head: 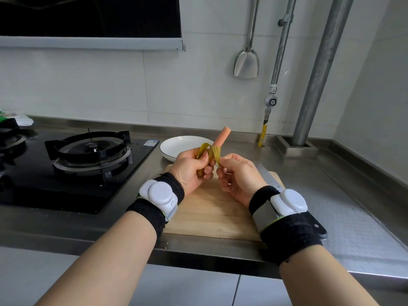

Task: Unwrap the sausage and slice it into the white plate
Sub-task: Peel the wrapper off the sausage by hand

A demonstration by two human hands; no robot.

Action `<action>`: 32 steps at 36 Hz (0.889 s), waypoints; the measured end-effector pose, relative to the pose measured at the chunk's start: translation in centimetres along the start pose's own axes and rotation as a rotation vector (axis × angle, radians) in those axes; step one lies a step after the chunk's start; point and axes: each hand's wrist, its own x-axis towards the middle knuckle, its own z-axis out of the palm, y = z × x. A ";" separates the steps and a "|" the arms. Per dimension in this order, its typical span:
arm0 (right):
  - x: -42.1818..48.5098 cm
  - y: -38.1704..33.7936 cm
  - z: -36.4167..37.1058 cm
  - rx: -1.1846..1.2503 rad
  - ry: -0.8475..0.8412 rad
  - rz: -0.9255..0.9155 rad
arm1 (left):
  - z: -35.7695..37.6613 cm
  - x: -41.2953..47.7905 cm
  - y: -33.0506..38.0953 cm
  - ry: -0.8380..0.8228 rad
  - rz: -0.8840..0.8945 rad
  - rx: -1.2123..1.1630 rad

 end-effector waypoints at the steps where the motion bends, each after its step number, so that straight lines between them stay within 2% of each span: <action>1: 0.0 0.0 0.0 -0.009 -0.003 0.002 | 0.0 0.0 0.0 -0.002 -0.002 -0.026; 5: 0.2 0.4 0.2 -0.058 -0.018 -0.015 | -0.2 0.2 0.2 -0.001 -0.004 -0.090; 21: 0.4 0.9 0.3 -0.196 -0.141 -0.045 | 0.0 -0.1 1.1 0.203 0.020 -0.212; 32: 0.4 0.8 0.5 -0.223 -0.072 -0.012 | 0.0 0.0 1.2 0.241 -0.011 -0.244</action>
